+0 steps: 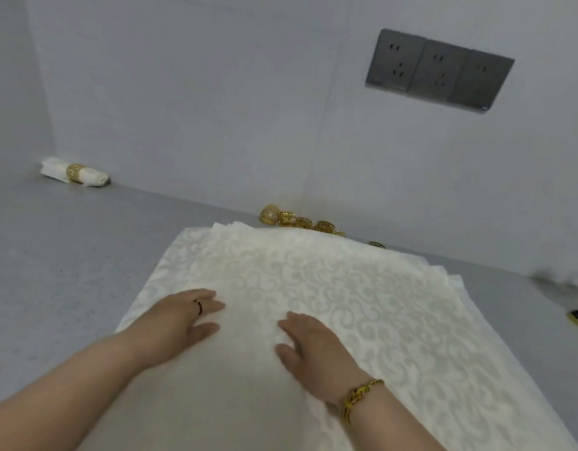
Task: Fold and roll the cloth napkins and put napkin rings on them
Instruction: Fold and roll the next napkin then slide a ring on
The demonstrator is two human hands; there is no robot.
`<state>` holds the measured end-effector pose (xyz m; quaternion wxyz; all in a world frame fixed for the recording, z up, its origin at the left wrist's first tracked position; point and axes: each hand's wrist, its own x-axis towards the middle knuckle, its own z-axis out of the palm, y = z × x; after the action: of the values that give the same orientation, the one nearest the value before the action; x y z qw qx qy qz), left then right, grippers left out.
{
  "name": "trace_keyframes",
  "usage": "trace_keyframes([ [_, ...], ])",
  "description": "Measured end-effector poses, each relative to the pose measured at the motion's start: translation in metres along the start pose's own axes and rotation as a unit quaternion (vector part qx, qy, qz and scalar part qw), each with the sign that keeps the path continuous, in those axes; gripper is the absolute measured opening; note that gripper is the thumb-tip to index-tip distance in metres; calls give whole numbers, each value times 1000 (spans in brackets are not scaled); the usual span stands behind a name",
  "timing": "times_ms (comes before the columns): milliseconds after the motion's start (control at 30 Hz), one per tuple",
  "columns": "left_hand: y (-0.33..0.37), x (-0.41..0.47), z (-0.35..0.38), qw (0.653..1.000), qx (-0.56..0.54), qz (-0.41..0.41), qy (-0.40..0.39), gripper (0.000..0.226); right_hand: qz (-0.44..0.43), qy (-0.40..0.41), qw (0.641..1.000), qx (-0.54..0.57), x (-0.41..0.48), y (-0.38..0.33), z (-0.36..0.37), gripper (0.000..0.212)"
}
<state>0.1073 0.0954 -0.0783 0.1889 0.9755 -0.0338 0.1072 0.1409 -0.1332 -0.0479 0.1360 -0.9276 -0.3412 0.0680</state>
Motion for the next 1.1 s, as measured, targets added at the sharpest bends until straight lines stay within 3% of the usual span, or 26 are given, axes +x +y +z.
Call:
trace_keyframes([
  [167, 27, -32, -11, 996, 74, -13, -56, 46, 29, -13, 999, -42, -61, 5, 13, 53],
  [267, 55, -65, -12, 995, 34, 11, -95, 51, 50, -4, 998, -38, -77, 8, 18, 52],
  [400, 101, -118, -6, 981, -26, 94, -166, 107, 71, 6, 997, -41, -81, 6, 20, 51],
  [500, 113, -137, 8, 976, -37, 141, -164, 93, 75, 46, 995, -42, -82, 4, 23, 49],
  [633, 116, -142, 7, 982, -88, 104, -132, 83, 79, 128, 986, -71, -89, -5, 29, 34],
  [700, 117, -143, 7, 981, -102, 106, -127, 80, 69, 129, 989, -30, -102, -10, 29, 33],
  [867, 116, -146, 9, 969, -217, 49, -103, 58, -6, 66, 992, 105, -157, -18, 28, 51],
  [967, 118, -146, 10, 962, -248, 52, -102, 21, -58, 16, 988, 140, -183, -16, 33, 58],
  [1100, 116, -146, 12, 962, -256, 48, -78, 28, -134, 71, 982, 111, -192, -10, 52, 73],
])
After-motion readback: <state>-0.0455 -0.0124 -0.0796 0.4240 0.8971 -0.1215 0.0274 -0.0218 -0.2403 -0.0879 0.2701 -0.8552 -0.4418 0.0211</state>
